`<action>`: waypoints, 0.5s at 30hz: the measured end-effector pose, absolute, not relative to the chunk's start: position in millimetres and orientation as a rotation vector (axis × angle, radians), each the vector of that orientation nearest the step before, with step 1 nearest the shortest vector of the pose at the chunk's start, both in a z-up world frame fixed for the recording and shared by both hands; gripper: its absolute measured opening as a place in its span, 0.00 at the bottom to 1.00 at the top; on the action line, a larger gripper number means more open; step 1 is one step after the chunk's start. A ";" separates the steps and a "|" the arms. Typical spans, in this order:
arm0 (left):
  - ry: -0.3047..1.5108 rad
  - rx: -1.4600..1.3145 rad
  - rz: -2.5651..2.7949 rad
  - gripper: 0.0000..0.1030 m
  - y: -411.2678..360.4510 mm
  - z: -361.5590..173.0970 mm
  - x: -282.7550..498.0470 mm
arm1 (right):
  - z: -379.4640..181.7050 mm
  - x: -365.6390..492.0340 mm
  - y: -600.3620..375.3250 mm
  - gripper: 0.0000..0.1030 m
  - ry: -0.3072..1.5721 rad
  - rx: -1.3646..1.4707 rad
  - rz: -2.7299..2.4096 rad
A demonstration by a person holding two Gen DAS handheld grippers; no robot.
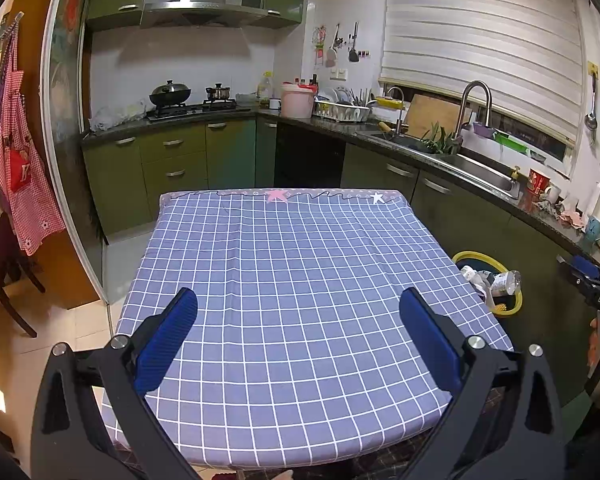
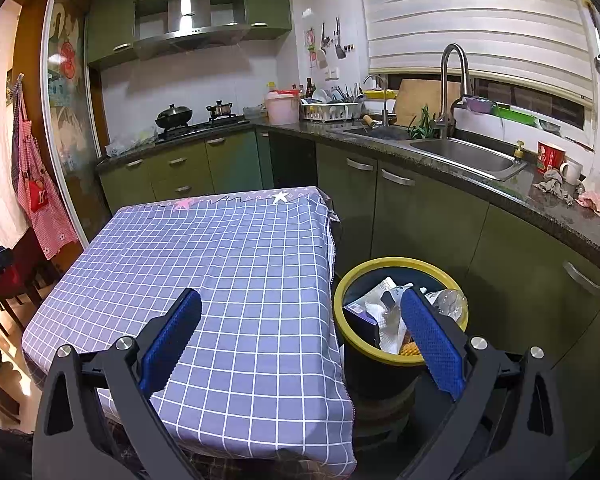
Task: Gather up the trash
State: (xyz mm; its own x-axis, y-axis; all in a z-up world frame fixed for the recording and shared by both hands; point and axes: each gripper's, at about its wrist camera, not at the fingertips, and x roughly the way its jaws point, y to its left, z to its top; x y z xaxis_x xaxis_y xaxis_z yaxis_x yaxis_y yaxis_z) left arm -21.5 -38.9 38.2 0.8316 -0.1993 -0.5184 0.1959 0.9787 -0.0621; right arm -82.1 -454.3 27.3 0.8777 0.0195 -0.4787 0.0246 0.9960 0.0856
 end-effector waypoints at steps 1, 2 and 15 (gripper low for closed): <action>0.552 -0.006 -0.209 0.94 -38.9 38.1 -21.7 | 27.3 -82.1 -454.4 0.95 0.500 0.090 -0.003; 0.554 -0.004 -0.207 0.94 -39.2 37.6 -21.8 | 27.3 -82.0 -454.4 0.95 0.500 0.090 -0.003; 0.562 0.007 -0.189 0.94 -38.4 34.8 -15.1 | 23.3 -80.5 -453.0 0.95 0.509 0.091 -0.005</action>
